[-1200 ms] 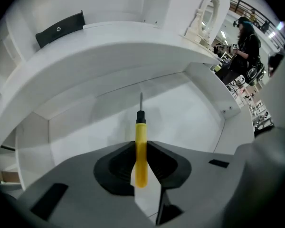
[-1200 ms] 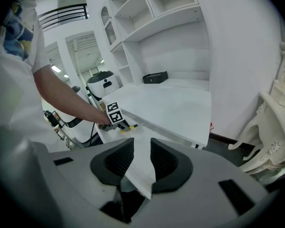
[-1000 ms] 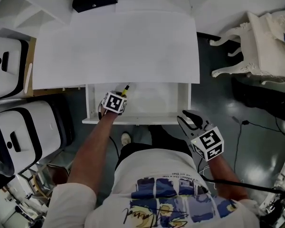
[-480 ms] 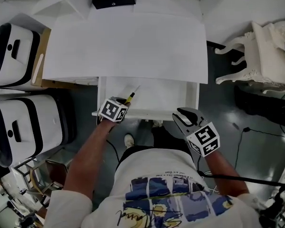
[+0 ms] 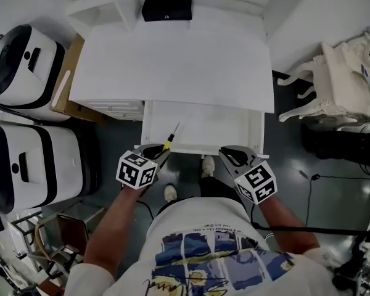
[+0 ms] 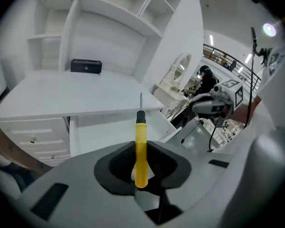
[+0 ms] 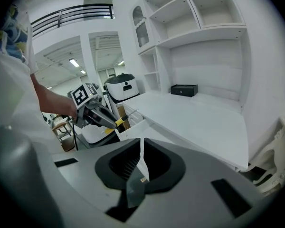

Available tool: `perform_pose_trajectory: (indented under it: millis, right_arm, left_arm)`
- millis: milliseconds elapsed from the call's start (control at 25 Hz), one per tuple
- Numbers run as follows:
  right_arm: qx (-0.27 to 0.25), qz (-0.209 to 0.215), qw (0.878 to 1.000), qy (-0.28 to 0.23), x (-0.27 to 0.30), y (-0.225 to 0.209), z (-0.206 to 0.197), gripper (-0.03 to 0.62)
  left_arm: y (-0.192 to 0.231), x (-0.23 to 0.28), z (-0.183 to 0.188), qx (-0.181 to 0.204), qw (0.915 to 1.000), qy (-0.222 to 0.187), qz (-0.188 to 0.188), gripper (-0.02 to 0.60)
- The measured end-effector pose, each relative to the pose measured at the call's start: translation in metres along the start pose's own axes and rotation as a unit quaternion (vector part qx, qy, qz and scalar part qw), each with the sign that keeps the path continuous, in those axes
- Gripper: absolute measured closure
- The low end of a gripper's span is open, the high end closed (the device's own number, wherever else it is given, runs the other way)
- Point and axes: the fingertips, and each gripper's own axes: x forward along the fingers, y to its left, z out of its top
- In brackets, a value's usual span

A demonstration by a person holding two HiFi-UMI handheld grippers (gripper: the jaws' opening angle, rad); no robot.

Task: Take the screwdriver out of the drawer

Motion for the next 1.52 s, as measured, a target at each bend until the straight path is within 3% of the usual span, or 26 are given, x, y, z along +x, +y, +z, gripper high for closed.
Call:
perform_pose_trajectory:
  millis: [240,440,1000,1520]
  right_arm:
    - [-0.012,-0.008,1.0,-0.005,0.009,0.04,0.007,0.56]
    - [-0.013,-0.017,1.0,-0.01,0.011,0.072,0.011,0.564]
    - [-0.02,-0.052,0.998,-0.019,0.008,0.141,0.001,0.569]
    - [-0.023,-0.063,0.998,-0.021,0.001,0.183,-0.01,0.569]
  left_arm:
    - [-0.015,-0.058,-0.002,-0.021,0.9966,-0.079,-0.006,0.499]
    - [-0.022,-0.1,-0.008,-0.023,0.993,-0.116,-0.009,0.499]
    - [-0.042,-0.183,-0.036,0.002,0.9859,-0.166,-0.025,0.499]
    - [-0.054,-0.212,-0.071,0.011,0.9865,-0.161,-0.032,0.499]
